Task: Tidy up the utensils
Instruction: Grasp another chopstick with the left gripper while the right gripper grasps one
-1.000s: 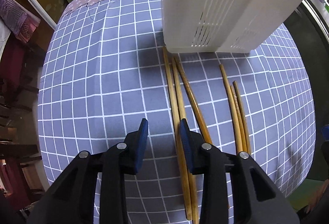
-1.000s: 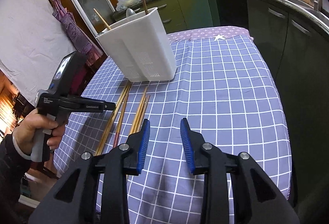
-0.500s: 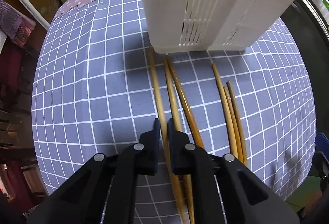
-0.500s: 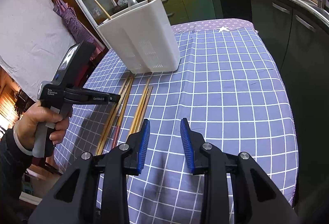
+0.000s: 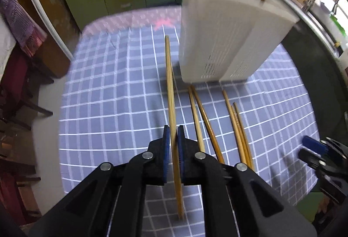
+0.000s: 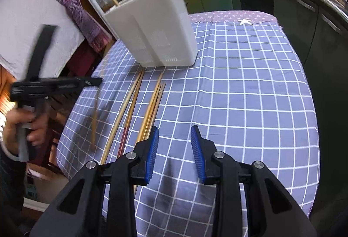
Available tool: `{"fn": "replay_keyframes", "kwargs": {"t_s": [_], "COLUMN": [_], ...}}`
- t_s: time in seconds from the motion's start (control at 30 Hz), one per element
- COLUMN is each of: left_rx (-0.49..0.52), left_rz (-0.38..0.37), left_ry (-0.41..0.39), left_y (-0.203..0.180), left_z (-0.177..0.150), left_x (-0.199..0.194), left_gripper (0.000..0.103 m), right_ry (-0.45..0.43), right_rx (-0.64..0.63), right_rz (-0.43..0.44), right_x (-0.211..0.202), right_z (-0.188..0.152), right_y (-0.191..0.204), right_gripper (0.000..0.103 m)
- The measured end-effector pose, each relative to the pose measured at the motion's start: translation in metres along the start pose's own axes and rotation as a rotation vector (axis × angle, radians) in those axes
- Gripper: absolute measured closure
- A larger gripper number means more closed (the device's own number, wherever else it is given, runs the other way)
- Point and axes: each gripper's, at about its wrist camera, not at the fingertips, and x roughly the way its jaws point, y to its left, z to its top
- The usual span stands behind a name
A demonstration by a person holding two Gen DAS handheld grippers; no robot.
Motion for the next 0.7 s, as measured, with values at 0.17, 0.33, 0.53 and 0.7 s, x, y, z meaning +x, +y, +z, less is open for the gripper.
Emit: {"fn": "replay_keyframes", "kwargs": {"t_s": [0.17, 0.33, 0.53, 0.7], "left_rx": [0.021, 0.042, 0.059, 0.077], "left_rz": [-0.006, -0.007, -0.022, -0.022], "left_ry": [-0.123, -0.176, -0.195, -0.207], "left_y": [0.005, 0.007, 0.009, 0.006], "left_z": [-0.017, -0.037, -0.048, -0.055], "left_x": [-0.046, -0.068, -0.078, -0.080], "left_gripper": [0.096, 0.096, 0.096, 0.096], "right_ry": [0.096, 0.171, 0.242, 0.264], "right_rx": [-0.045, -0.085, -0.090, -0.096], "right_rz": [0.000, -0.060, -0.120, -0.147], "right_x": [0.029, 0.060, 0.093, 0.105], "right_z": [0.014, 0.035, 0.050, 0.053], "right_y": [0.016, 0.032, 0.037, 0.042], "right_gripper": [0.072, 0.072, 0.084, 0.086]}}
